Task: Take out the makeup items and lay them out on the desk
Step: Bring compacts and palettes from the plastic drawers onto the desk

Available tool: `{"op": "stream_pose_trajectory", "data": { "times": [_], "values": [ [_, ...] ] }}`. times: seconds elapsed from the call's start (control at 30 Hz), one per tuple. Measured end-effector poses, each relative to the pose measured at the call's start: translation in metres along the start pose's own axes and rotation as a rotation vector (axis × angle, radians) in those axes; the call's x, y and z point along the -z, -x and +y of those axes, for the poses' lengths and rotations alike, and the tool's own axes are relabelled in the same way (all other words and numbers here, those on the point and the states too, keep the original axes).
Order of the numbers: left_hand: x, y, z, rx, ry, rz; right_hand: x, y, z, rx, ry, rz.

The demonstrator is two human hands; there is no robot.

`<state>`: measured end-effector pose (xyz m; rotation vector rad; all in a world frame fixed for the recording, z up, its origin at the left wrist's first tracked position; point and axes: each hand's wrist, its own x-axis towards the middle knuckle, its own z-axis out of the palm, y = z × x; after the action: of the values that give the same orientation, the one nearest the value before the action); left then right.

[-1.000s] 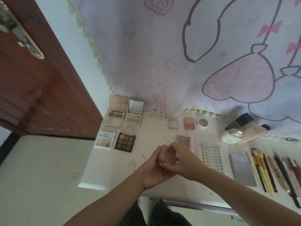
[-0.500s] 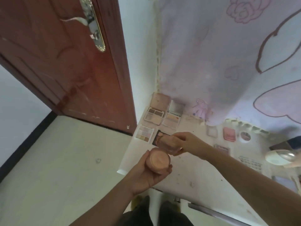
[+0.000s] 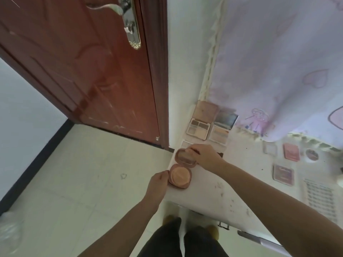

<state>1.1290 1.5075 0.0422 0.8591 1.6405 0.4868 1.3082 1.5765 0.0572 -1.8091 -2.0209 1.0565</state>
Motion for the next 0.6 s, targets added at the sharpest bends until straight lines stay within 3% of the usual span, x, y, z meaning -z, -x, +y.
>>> {"op": "stream_pose_trajectory", "data": {
  "times": [0.2, 0.3, 0.43, 0.53, 0.6],
  "values": [
    [0.002, -0.008, 0.005, -0.101, -0.151, -0.017, -0.005, -0.004, 0.003, -0.040, -0.026, -0.006],
    [-0.003, -0.007, 0.007, -0.168, -0.214, 0.049, 0.005, 0.004, 0.009, -0.078, -0.077, 0.016],
    [-0.025, 0.008, 0.021, -0.448, -0.255, 0.203, 0.042, 0.037, 0.040, -0.138, -0.139, 0.152],
    [-0.071, 0.022, 0.037, -0.658, -0.339, 0.045, 0.077, 0.074, 0.084, -0.244, -0.087, 0.219],
    [-0.113, 0.027, 0.045, -0.650, -0.382, -0.177, 0.098, 0.101, 0.118, -0.334, -0.026, 0.263]
  ]
}}
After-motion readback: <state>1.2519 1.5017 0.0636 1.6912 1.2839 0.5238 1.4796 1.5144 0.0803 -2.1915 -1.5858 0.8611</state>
